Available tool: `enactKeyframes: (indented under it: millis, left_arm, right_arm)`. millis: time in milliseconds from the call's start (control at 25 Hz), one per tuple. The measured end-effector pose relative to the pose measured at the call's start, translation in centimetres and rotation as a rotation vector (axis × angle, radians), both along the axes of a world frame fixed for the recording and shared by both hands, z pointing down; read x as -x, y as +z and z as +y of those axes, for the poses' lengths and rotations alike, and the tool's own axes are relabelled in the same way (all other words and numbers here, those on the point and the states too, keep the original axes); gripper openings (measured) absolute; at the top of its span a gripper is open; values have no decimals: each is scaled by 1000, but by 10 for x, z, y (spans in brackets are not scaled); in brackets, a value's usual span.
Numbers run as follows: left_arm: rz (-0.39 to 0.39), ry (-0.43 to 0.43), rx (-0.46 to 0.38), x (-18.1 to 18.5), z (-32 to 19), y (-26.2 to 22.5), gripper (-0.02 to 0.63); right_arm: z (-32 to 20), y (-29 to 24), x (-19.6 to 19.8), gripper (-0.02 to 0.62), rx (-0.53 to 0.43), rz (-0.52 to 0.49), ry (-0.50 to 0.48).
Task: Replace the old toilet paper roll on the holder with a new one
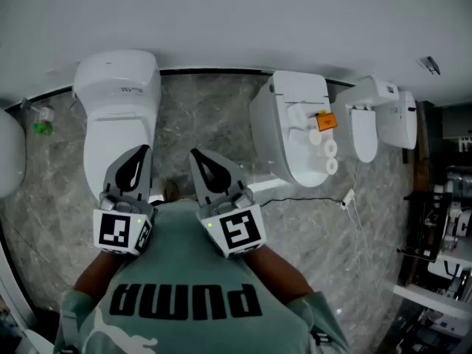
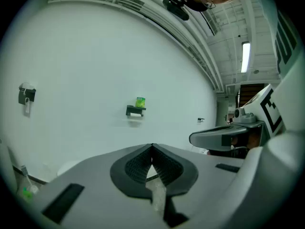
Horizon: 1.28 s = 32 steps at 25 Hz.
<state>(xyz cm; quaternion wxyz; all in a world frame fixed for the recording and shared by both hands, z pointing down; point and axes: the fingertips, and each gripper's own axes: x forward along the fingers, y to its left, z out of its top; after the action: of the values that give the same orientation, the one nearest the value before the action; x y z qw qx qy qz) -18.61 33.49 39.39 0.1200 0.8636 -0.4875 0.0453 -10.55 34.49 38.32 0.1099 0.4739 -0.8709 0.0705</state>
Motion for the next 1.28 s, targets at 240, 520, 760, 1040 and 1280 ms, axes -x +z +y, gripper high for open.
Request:
enactKeyframes:
  millis: [240, 520, 760, 1040, 1280]
  left_arm:
    - [0, 2, -29, 5, -3, -1, 3]
    - [1, 14, -31, 8, -5, 0, 3]
    - [1, 22, -35, 11, -2, -1, 3]
    - [4, 29, -42, 16, 6, -1, 3]
    - [2, 39, -35, 14, 14, 2, 3]
  right_arm:
    - [-4, 1, 8, 3, -26, 2, -11]
    - [-5, 0, 12, 3, -27, -1, -3]
    - [-2, 1, 12, 3, -6, -22, 19]
    - [6, 0, 17, 3, -11, -28, 23]
    - [13, 2, 14, 3, -2, -44, 38]
